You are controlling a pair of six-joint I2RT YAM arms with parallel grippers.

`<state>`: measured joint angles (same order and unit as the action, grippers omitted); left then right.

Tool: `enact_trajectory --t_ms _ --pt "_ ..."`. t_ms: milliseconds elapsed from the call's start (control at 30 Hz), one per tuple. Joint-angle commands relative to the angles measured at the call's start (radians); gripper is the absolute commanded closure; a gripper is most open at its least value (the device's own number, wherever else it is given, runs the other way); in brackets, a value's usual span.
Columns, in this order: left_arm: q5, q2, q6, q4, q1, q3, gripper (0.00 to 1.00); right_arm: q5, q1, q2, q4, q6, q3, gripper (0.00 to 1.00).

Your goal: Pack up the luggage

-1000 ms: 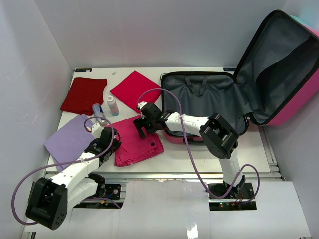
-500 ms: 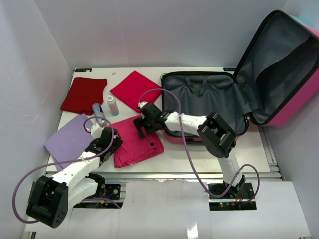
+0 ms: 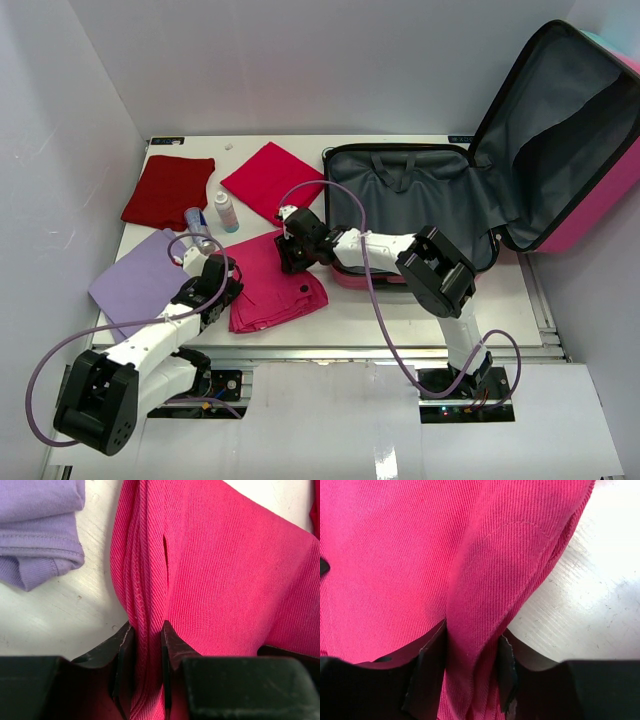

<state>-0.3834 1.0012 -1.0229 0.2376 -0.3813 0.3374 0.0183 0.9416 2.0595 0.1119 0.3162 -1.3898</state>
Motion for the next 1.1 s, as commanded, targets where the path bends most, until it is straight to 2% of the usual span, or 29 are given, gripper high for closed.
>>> enact_trajectory --t_ms 0,100,167,433,600,1067 --pt "0.042 0.008 0.008 -0.001 0.002 -0.026 1.0 0.0 0.04 0.026 0.054 -0.002 0.056 0.7" --pt "0.046 -0.035 0.014 0.005 0.002 -0.034 1.0 -0.007 0.043 0.011 0.058 -0.003 0.059 0.87" --pt "0.053 -0.074 0.018 0.005 0.001 -0.037 1.0 -0.017 0.045 -0.008 0.06 0.0 0.065 0.92" --pt "0.166 -0.141 0.099 0.017 -0.001 0.018 1.0 -0.162 0.077 -0.108 0.095 -0.001 0.095 0.92" --pt "0.161 -0.2 0.1 0.032 -0.004 0.023 1.0 -0.244 0.101 -0.163 0.14 -0.011 0.088 0.92" --pt "0.196 -0.266 0.152 0.1 -0.01 0.152 1.0 -0.301 0.114 -0.313 0.179 -0.039 0.044 0.92"
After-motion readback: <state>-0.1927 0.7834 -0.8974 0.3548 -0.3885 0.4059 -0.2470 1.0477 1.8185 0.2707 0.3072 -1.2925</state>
